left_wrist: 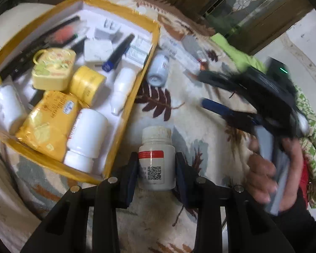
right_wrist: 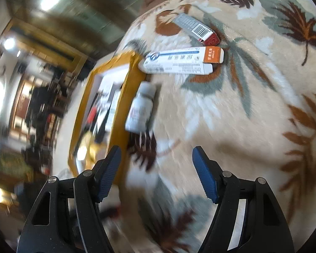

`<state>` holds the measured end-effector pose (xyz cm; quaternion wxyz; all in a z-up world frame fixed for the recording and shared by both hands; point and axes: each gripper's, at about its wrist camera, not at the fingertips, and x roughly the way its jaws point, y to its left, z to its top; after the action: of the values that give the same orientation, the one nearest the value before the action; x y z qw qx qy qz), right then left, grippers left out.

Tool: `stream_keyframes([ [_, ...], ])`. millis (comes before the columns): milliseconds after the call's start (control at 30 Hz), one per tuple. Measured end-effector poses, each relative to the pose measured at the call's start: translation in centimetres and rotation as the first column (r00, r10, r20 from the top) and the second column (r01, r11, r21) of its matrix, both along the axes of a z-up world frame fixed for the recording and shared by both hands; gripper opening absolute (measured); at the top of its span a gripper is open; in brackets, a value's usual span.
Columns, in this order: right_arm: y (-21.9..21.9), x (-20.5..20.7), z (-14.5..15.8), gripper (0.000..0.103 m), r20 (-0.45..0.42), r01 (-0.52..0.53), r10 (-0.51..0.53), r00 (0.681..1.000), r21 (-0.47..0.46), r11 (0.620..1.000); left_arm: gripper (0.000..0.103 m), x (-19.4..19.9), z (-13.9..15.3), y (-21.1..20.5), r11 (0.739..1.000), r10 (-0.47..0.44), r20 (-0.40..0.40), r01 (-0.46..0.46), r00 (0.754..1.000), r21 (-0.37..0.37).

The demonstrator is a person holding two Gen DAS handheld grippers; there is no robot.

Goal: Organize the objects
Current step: 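Grasp the white green-labelled bottle with the right tool while the left tool holds its bottle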

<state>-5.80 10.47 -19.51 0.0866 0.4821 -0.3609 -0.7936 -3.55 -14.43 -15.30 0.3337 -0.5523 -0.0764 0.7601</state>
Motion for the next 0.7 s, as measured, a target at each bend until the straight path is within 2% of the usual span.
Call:
stream_keyframes([
  [33,-0.8,-1.2,-0.1,0.071,0.009,-0.021,0.021,1.000,-0.014,1.000,0.034,0.2,0.3,-0.4,1.000,0.005,-0.010,-0.005,1.000,-0.002],
  [200,-4.3,-5.6,0.1,0.071,0.030,-0.074,0.071,0.997,0.117,0.990,0.034,0.1,0.4,-3.0,0.998,0.049,0.021,-0.050,0.999,0.044],
  [267,-5.5,-6.7,-0.8,0.071,0.070,-0.096,0.088,0.994,0.125,0.987,0.034,0.1,0.6,-3.4,0.996,0.051,0.026,-0.052,0.998,0.065],
  [400,-7.0,-7.0,-1.0,0.071,0.078,-0.107,0.094,0.993,0.197,0.974,0.034,0.2,0.7,-3.7,0.996,0.040,0.030,-0.043,0.999,0.083],
  [500,-7.2,-7.1,-0.7,0.070,0.083,-0.102,0.086,0.993,0.209,0.973,0.034,0.1,0.8,-4.1,0.993,0.041,0.042,-0.045,0.998,0.111],
  [600,-7.8,-7.1,-0.2,0.064,0.096,-0.119,0.100,0.990,0.219,0.968,0.034,-0.2,0.8,-4.8,0.987,0.051,0.061,-0.060,0.997,0.149],
  [700,-8.3,-6.7,-0.1,0.063,0.099,-0.127,0.106,0.989,0.244,0.961,0.034,-0.7,0.5,-5.1,0.981,0.053,0.096,-0.070,0.994,0.183],
])
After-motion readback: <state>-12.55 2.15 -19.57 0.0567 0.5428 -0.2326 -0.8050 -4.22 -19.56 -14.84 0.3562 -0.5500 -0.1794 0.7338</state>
